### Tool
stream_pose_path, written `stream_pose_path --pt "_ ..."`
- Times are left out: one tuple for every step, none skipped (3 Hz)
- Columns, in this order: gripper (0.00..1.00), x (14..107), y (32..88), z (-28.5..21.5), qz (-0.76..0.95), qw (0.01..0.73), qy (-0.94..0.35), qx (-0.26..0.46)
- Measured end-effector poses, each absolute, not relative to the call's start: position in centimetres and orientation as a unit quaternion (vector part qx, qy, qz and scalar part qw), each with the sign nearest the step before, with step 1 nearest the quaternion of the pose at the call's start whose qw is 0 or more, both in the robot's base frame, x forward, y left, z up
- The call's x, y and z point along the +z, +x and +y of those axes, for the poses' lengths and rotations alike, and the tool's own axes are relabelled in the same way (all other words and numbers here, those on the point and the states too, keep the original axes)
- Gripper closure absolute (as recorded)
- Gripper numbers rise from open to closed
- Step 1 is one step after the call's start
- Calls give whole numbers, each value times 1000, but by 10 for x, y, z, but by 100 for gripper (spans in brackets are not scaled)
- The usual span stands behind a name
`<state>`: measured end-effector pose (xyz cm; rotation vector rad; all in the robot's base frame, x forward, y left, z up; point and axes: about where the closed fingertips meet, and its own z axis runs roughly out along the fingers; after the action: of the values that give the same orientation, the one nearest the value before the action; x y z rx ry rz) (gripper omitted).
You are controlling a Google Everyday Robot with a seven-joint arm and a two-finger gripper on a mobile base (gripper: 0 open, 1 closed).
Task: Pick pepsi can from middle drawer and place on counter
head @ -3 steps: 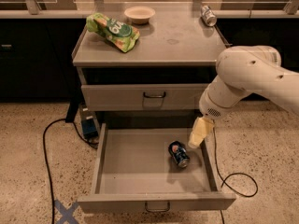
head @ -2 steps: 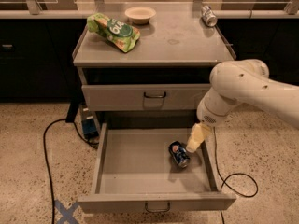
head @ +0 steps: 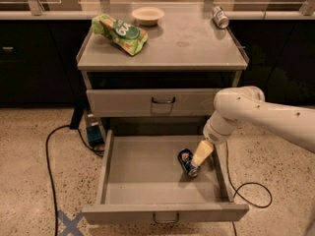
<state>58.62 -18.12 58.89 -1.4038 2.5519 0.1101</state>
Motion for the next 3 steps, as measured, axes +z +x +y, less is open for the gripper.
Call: stream_pose_path --pt "0 550 593 -179 887 106 -445 62" --pt "0 521 594 -174 894 108 -422 102" --pt "0 503 591 -172 897 112 -406 132"
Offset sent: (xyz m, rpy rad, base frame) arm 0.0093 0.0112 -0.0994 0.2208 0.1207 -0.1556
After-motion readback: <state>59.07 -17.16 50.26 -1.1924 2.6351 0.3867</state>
